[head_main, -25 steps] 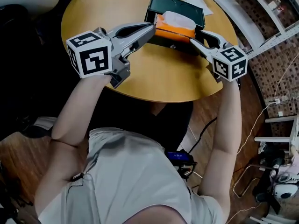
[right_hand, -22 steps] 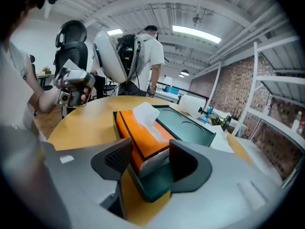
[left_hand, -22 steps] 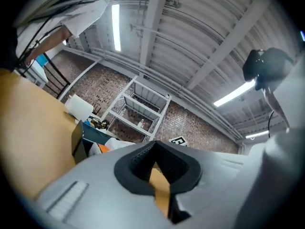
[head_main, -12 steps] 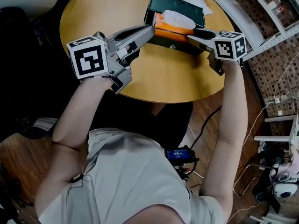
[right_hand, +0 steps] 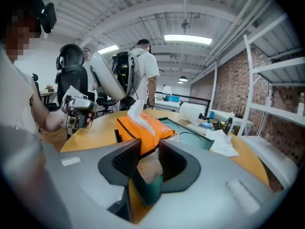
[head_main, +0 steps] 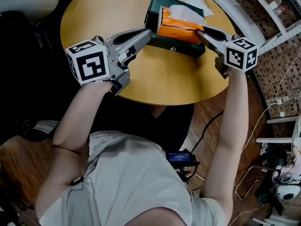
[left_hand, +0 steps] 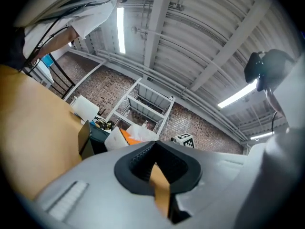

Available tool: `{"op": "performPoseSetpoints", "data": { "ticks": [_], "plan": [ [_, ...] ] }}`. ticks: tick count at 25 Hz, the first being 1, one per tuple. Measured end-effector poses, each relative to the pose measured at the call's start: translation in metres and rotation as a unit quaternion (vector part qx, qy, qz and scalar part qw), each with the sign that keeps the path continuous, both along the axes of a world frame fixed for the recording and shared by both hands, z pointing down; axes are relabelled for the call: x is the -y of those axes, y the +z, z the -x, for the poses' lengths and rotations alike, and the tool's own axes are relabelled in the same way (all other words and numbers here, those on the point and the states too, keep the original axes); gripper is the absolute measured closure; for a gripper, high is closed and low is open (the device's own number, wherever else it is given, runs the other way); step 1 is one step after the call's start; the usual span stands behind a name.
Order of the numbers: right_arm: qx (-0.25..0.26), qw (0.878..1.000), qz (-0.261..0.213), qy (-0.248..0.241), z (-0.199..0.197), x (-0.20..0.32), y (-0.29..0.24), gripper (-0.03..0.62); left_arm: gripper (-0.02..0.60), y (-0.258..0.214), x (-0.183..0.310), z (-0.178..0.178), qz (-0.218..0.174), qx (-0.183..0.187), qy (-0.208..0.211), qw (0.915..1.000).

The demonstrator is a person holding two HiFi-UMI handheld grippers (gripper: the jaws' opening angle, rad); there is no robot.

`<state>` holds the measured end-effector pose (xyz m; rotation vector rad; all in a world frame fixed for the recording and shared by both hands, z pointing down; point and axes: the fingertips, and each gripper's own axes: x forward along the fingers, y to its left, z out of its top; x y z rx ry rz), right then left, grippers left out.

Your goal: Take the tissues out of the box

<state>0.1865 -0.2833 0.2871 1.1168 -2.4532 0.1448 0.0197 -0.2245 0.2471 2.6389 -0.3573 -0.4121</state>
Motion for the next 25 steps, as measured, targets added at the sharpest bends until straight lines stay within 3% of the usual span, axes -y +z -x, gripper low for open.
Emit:
{"op": "performPoseSetpoints", "data": {
  "ticks": [4, 9, 13, 19, 21, 25],
  "plan": [
    [0.035, 0.997, -0.057, 0.041, -0.030, -0.007, -0.041, 0.479, 0.581, 0.004, 0.002, -0.003, -0.020, 0.019, 0.000, 0.9996],
    [0.073, 0.978, -0.097, 0.170, -0.116, -0.007, -0.066, 0.476, 0.581, 0.010, 0.000, -0.007, -0.014, 0.031, 0.010, 0.9994],
    [0.038, 0.955, -0.059, 0.289, -0.197, -0.010, -0.025, 0.473, 0.581, 0.008, -0.005, -0.013, -0.027, 0.038, 0.010, 0.9989],
    [0.004, 0.925, 0.011, 0.380, -0.259, -0.019, 0.044, 0.465, 0.581, 0.013, -0.011, -0.025, -0.050, 0.060, 0.014, 0.9969],
    [0.019, 0.920, 0.021, 0.390, -0.265, -0.020, 0.053, 0.453, 0.581, 0.012, -0.012, -0.023, -0.053, 0.070, 0.020, 0.9959],
    [0.049, 0.933, 0.013, 0.355, -0.251, -0.017, 0.059, 0.436, 0.581, 0.016, -0.006, -0.017, -0.060, 0.069, 0.016, 0.9957]
  ]
}}
